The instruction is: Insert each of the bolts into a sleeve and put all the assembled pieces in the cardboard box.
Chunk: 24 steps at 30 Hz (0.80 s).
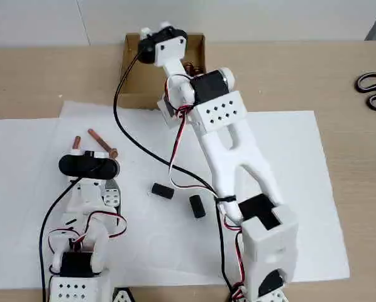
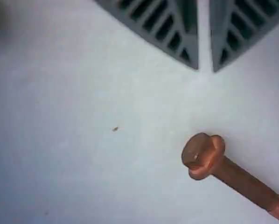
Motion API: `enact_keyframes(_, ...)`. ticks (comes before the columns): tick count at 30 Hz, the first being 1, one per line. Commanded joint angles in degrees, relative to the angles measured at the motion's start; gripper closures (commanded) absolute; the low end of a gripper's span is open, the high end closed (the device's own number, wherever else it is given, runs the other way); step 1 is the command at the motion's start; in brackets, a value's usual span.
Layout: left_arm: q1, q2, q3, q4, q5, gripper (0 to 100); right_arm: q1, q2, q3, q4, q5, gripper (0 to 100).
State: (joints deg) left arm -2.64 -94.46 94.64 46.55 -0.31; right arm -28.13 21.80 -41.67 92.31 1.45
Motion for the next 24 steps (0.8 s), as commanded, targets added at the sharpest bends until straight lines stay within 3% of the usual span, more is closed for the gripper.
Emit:
enact_keyframes(1,0.26,-0.44,-0.22,-1.41,0.0,99,-0.48,-4.62,-2.64,4.0,-4.57,76.8)
enact_keyframes(6,0.26,-0.44,-0.22,-1.41,0.0,99,-2.24,-7.69,-0.44,4.53,-7.47,76.8)
enact_keyframes(11,0.26,-0.44,-0.22,-1.41,0.0,99,-4.62,-15.43,14.86,4.53,-7.65,76.8)
enact_keyframes(17,0.26,-0.44,-0.22,-1.41,0.0,99,-6.02,-25.45,31.03,3.91,-13.63,76.8)
enact_keyframes(24,0.26,-0.44,-0.22,-1.41,0.0,99,-5.93,-29.49,42.9,1.8,-13.8,76.8)
